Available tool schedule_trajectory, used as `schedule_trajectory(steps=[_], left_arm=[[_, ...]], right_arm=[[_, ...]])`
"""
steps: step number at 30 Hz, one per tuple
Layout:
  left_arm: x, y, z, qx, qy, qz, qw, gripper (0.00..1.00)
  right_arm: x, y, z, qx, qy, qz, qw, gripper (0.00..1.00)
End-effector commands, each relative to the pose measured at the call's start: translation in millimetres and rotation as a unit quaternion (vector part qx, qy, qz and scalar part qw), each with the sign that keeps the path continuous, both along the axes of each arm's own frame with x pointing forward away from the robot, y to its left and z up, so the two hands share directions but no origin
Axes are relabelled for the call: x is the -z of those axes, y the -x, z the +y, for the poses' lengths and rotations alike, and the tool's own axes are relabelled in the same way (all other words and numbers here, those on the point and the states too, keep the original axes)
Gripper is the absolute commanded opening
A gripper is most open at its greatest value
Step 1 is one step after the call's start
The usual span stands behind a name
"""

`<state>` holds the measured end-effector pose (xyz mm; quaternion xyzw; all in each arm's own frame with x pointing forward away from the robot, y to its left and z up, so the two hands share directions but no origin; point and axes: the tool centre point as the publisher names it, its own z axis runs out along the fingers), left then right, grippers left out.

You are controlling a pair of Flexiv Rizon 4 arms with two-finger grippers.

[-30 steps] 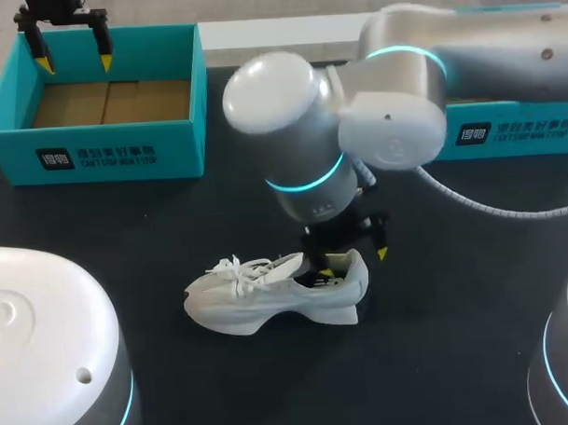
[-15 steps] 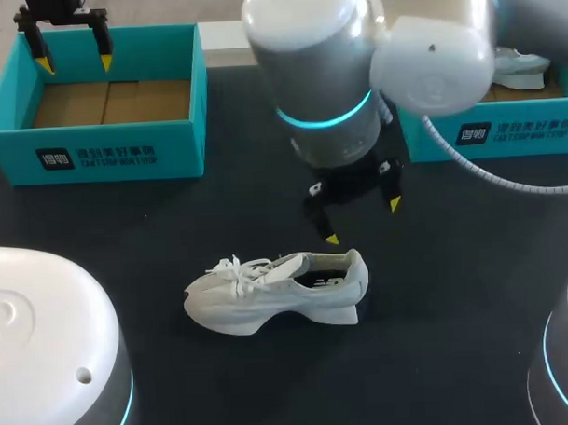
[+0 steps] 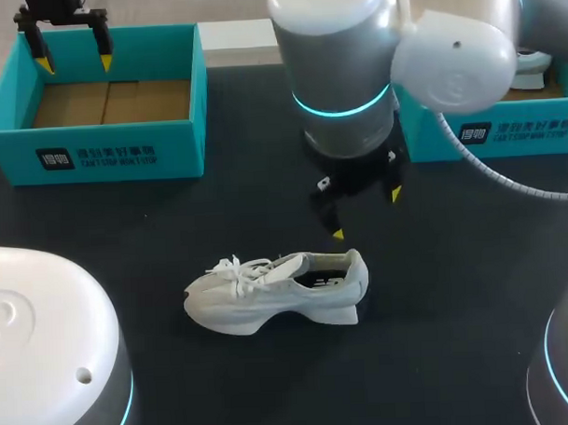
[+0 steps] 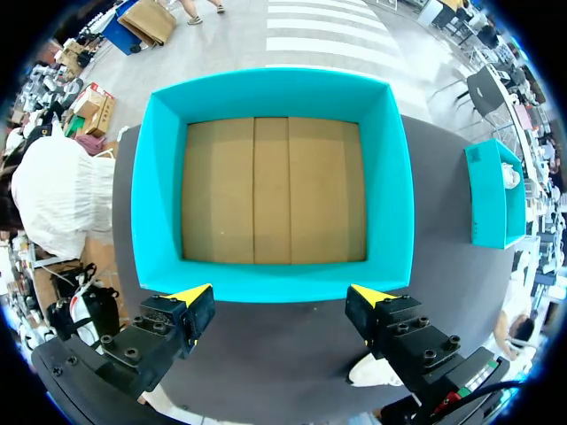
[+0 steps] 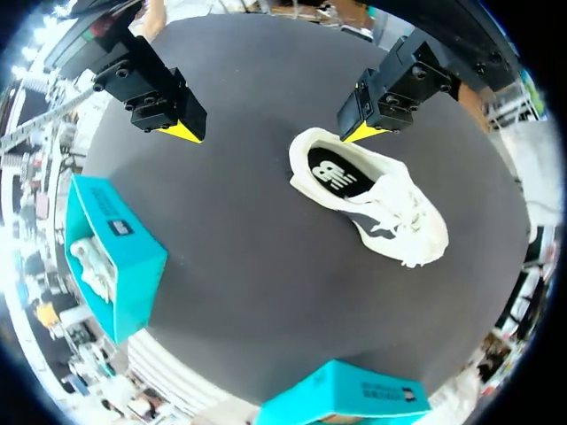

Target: Take the shoe out of the shoebox, open the shoe tongue, remove and reinsert the insole, then place the shoe into the shoebox

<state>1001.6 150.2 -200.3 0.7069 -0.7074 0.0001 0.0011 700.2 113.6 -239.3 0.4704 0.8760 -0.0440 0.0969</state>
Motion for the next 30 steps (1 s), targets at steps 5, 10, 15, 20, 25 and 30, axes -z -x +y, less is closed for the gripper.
schedule_trajectory(steps=[5,10,15,20,25,30], left_arm=[[0,0.6,0,0.000,0.000,0.000,1.000,1.00],[0,0.6,0,0.000,0.000,0.000,1.000,1.00],[0,0.6,0,0.000,0.000,0.000,1.000,1.00],[0,0.6,0,0.000,0.000,0.000,1.000,1.00],[0,0.6,0,0.000,0.000,0.000,1.000,1.00],[0,0.6,0,0.000,0.000,0.000,1.000,1.00]], right_arm=[[-19,4.5,-13,-0.432,-0.022,0.001,0.902,1.00],[-24,11.9,-16,-0.520,0.047,0.028,0.852,1.00],[-24,11.9,-16,-0.520,0.047,0.028,0.852,1.00],[-24,11.9,-16,-0.520,0.047,0.028,0.852,1.00],[-24,11.9,-16,-0.520,0.047,0.028,0.852,1.00],[-14,11.0,-26,-0.531,-0.041,-0.022,0.846,1.00]])
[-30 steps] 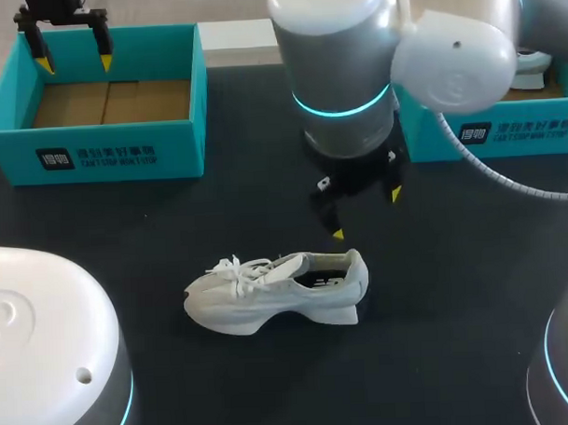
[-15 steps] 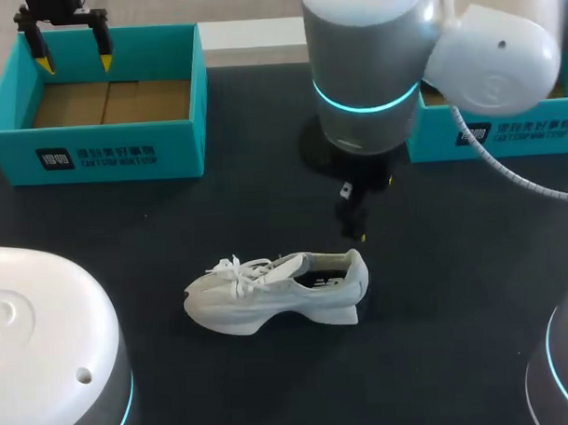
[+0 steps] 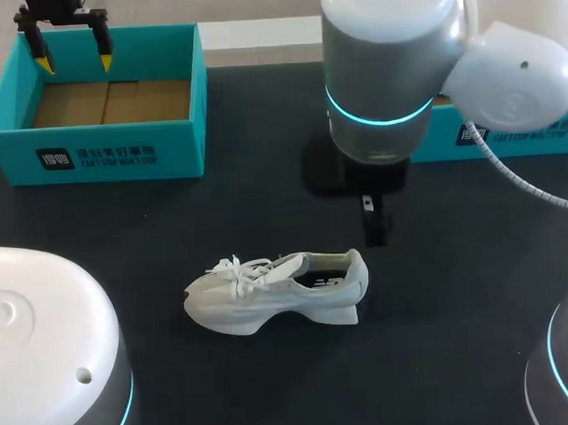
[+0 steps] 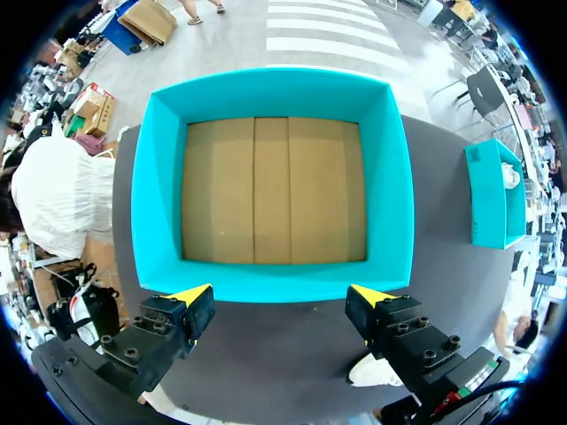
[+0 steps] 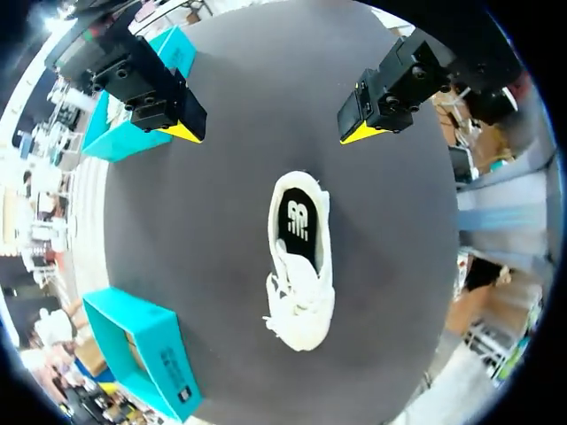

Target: Take the shoe out of the shoebox, open the shoe tongue, remove and reinsert the insole, then place the shoe into the shoebox

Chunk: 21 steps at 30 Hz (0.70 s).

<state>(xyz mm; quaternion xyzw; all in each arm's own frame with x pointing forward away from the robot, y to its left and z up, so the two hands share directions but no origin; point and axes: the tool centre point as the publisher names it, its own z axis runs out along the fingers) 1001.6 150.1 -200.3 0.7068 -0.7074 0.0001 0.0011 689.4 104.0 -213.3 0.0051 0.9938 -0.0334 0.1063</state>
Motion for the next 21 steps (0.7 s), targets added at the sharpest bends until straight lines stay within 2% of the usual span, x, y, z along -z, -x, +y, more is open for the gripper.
schedule_trajectory(steps=[1,9,19,21], left_arm=[[0,0.6,0,0.000,0.000,0.000,1.000,1.00],[0,0.6,0,0.000,0.000,0.000,1.000,1.00],[0,0.6,0,0.000,0.000,0.000,1.000,1.00],[0,0.6,0,0.000,0.000,0.000,1.000,1.00]], right_arm=[[15,-1.1,-19,-0.079,-0.106,0.001,0.991,1.00],[35,1.4,-35,-0.105,-0.187,0.010,0.977,1.00],[59,8.3,-62,-0.086,-0.224,0.035,0.970,1.00],[63,7.6,-68,-0.077,-0.247,0.032,0.965,1.00]])
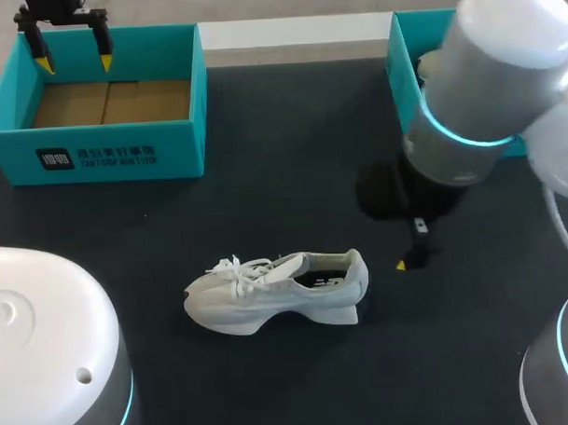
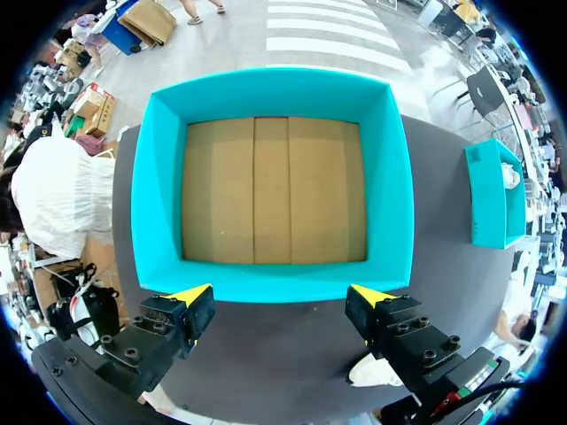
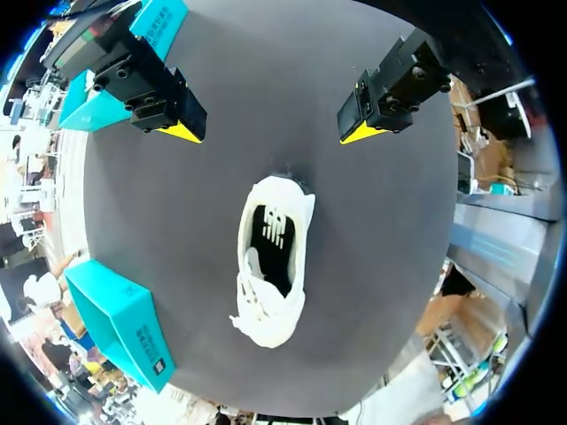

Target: Take the shoe out of the shoebox, open the shoe tongue, remove and reinsert the insole, then place the shoe into the shoebox

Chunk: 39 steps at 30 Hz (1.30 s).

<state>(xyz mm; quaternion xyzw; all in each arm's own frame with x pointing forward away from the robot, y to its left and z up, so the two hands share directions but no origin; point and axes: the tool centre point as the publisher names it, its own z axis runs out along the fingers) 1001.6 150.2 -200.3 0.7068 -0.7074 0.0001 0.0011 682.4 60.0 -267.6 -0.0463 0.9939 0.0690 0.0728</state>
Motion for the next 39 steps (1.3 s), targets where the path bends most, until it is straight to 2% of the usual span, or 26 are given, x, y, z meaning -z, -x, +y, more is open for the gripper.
schedule_trajectory(steps=[1,5,9,12,17,21,28,32,39], left_arm=[[0,0.6,0,0.000,0.000,0.000,1.000,1.00],[0,0.6,0,0.000,0.000,0.000,1.000,1.00],[0,0.6,0,0.000,0.000,0.000,1.000,1.00],[0,0.6,0,0.000,0.000,0.000,1.000,1.00],[0,0.6,0,0.000,0.000,0.000,1.000,1.00],[0,0.6,0,0.000,0.000,0.000,1.000,1.00],[0,0.6,0,0.000,0.000,0.000,1.000,1.00],[0,0.6,0,0.000,0.000,0.000,1.000,1.00],[0,0.6,0,0.000,0.000,0.000,1.000,1.00]], right_arm=[[12,0.4,-26,-0.012,-0.159,0.009,0.987,1.00],[22,-1.5,-30,-0.011,-0.198,0.015,0.980,1.00],[38,-1.6,-31,-0.020,-0.226,0.051,0.973,1.00],[46,-2.9,-28,-0.030,-0.265,0.067,0.962,1.00],[56,-6.5,-20,-0.038,-0.325,0.079,0.942,1.00],[63,-8.3,-11,-0.052,-0.348,0.092,0.932,1.00],[77,-10.7,-4,-0.048,-0.402,0.086,0.910,1.00],[85,-10.1,-5,-0.050,-0.390,0.078,0.916,1.00],[85,-10.1,-5,-0.050,-0.390,0.078,0.916,1.00]])
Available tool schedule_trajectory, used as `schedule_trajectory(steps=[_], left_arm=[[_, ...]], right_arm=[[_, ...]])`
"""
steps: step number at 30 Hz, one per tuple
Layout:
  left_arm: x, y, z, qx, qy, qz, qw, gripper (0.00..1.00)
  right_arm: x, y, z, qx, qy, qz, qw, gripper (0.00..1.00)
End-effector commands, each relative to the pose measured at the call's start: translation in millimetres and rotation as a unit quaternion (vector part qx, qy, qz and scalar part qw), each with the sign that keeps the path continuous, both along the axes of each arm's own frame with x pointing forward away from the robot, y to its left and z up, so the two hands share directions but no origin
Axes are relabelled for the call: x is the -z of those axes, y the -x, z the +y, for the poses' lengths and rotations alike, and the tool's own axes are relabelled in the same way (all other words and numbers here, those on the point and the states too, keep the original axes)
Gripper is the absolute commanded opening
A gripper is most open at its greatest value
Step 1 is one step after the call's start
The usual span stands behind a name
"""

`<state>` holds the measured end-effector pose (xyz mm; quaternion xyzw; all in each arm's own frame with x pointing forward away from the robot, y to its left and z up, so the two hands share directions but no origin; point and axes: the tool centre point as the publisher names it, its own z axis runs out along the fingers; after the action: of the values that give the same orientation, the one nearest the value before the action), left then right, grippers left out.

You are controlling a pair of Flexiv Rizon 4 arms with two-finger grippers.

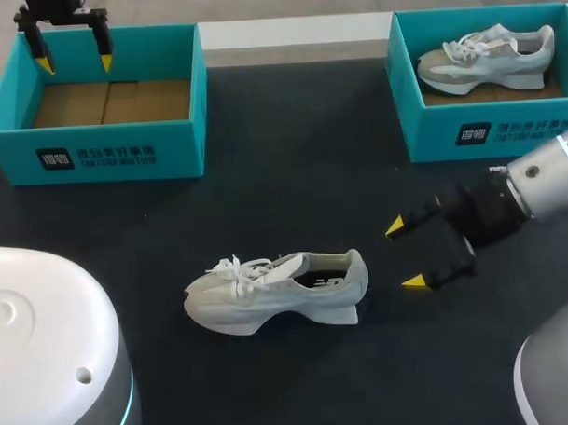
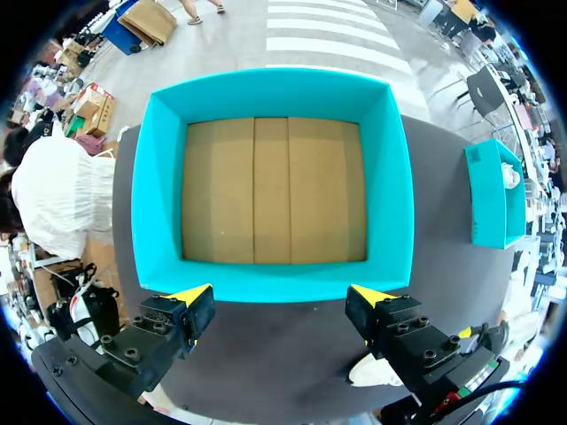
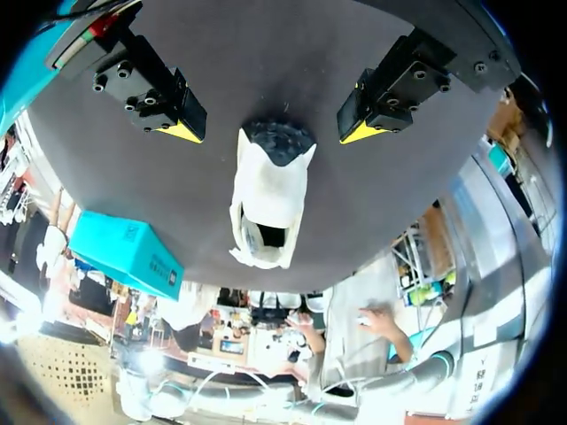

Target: Take the shoe out of the shoebox, open the shoe tongue, remove and reinsert the insole, then place the shoe into the shoebox

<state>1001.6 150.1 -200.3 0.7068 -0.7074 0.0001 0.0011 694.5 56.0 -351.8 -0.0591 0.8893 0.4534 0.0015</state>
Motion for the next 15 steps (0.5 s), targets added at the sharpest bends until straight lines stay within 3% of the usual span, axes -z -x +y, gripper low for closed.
schedule_trajectory(steps=[1,12,15], left_arm=[[0,0.6,0,0.000,0.000,0.000,1.000,1.00],[0,0.6,0,0.000,0.000,0.000,1.000,1.00],[0,0.6,0,0.000,0.000,0.000,1.000,1.00]], right_arm=[[1,2.1,-1,0.002,-0.005,-0.001,1.000,1.00],[1,2.1,-1,0.002,-0.005,-0.001,1.000,1.00],[16,2.8,-6,0.025,-0.027,-0.006,0.999,1.00]])
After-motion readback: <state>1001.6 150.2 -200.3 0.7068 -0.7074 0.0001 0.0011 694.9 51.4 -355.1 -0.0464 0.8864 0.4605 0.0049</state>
